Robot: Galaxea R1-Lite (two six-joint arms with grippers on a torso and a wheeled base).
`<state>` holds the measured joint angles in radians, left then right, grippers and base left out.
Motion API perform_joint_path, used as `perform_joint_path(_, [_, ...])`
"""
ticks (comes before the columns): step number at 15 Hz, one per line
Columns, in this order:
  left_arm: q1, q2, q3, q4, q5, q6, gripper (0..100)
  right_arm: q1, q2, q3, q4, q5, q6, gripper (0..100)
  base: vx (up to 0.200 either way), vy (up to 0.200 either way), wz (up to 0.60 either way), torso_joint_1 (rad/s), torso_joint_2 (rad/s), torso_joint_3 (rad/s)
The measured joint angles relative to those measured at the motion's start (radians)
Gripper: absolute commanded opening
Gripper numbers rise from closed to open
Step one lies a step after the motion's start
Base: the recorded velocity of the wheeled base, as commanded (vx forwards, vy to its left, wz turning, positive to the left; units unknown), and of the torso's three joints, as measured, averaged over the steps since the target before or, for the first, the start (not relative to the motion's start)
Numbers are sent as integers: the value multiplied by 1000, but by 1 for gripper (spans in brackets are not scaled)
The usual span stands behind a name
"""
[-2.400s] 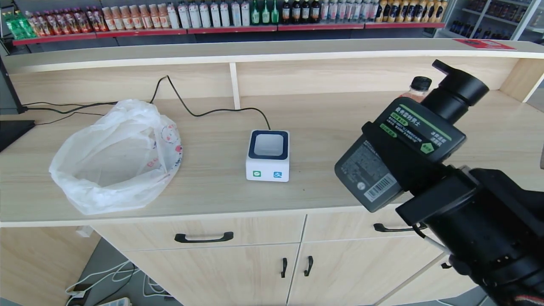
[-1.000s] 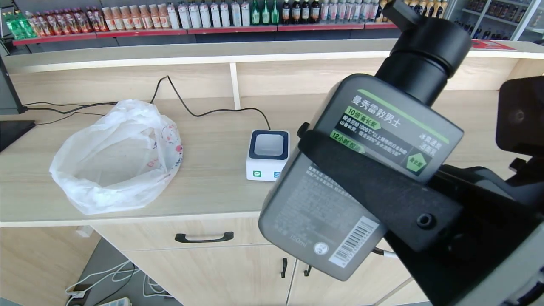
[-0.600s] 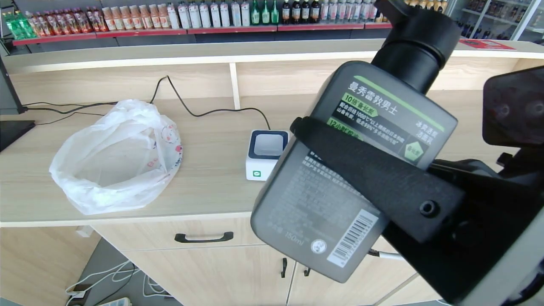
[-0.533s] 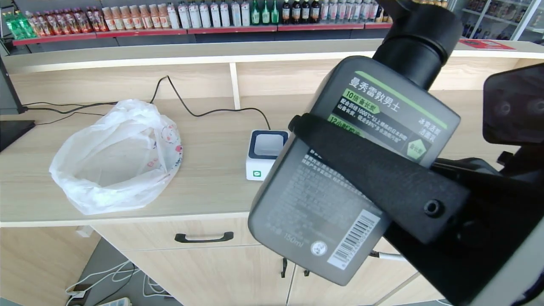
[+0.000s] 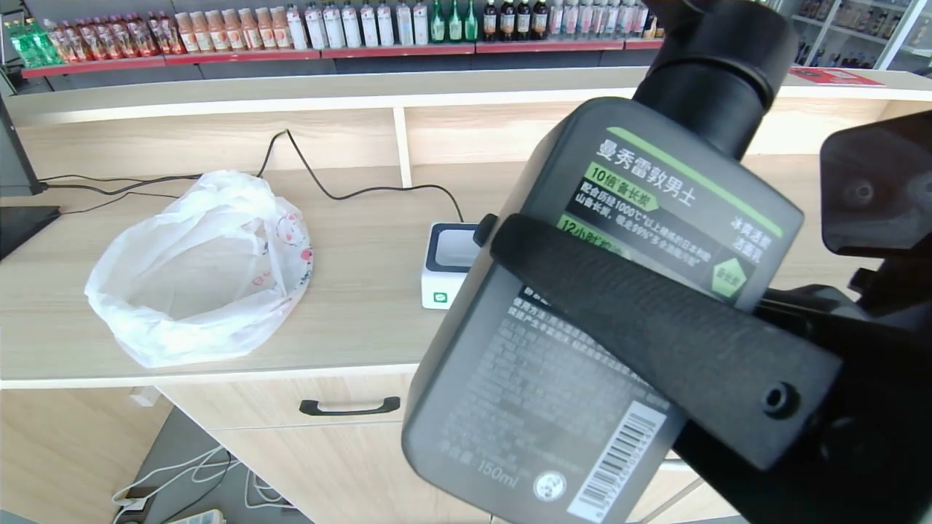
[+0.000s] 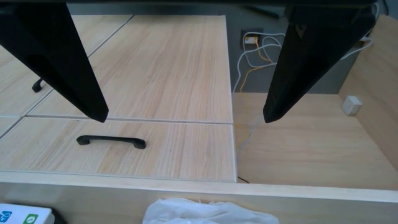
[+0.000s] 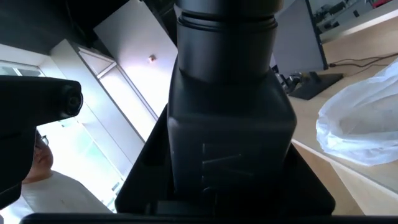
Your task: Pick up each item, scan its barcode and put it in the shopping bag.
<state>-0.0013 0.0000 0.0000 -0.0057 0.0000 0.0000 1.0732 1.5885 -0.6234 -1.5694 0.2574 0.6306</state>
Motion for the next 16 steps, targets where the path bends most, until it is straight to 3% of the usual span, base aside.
perform_joint_path(12, [0,0,0,0,0,0,100,0,5,14,0,-1,-12,0,0,0,0,0,0,0])
perform_joint_path(16, [0,0,0,0,0,0,100,-5,-1,33,0,-21,-126,0,0,0,0,0,0,0])
